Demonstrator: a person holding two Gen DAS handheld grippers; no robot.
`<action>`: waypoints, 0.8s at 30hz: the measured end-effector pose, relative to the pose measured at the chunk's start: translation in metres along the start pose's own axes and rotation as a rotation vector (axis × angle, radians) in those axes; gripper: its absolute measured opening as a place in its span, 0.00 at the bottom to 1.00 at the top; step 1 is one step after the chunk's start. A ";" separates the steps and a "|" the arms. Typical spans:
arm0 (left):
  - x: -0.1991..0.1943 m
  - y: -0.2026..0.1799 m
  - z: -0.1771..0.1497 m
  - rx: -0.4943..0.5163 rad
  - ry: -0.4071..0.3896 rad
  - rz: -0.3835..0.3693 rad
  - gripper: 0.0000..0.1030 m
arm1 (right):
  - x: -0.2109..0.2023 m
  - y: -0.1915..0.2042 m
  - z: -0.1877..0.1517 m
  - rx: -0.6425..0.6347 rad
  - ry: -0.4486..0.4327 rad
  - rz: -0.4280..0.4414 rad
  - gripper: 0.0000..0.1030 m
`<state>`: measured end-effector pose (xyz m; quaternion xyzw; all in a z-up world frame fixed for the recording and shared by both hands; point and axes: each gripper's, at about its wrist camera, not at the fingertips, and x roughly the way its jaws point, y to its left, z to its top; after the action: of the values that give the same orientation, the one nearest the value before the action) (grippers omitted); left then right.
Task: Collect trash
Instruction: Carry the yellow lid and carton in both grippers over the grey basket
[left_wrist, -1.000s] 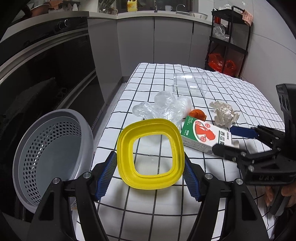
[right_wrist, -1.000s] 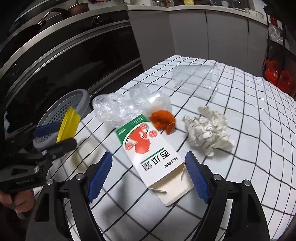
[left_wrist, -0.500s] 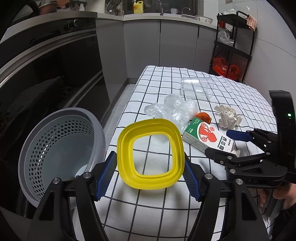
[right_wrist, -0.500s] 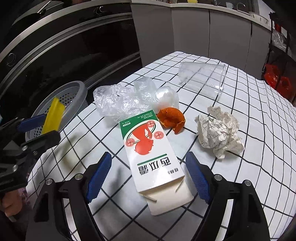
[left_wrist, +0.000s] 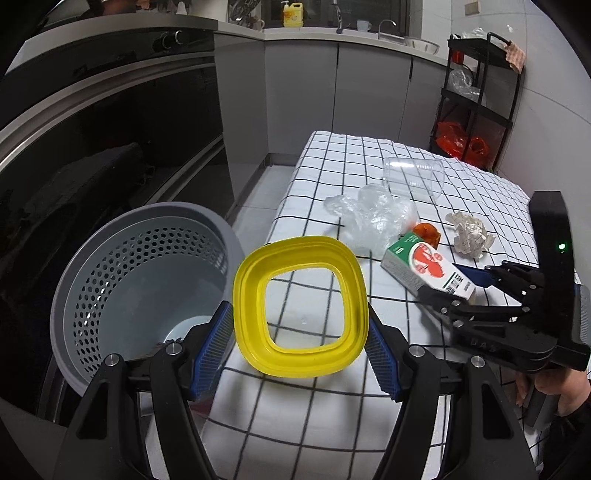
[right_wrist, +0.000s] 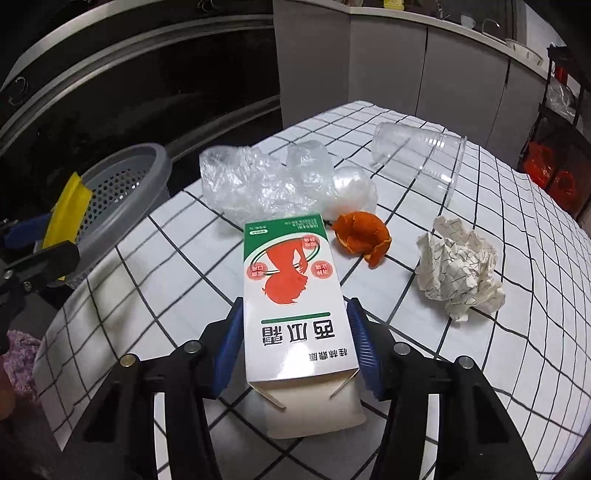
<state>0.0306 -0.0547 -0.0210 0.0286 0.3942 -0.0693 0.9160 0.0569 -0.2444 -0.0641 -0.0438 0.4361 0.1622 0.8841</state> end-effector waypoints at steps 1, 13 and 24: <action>-0.001 0.004 -0.001 -0.005 -0.001 0.001 0.65 | -0.003 0.000 0.000 0.015 -0.011 -0.001 0.50; -0.020 0.058 0.001 -0.040 -0.040 0.029 0.65 | -0.051 0.041 0.017 0.157 -0.159 0.036 0.50; -0.021 0.121 0.009 -0.061 -0.096 0.164 0.65 | -0.041 0.113 0.056 0.183 -0.251 0.154 0.50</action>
<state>0.0414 0.0665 0.0001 0.0295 0.3483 0.0165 0.9368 0.0393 -0.1357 0.0093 0.0911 0.3372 0.1933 0.9168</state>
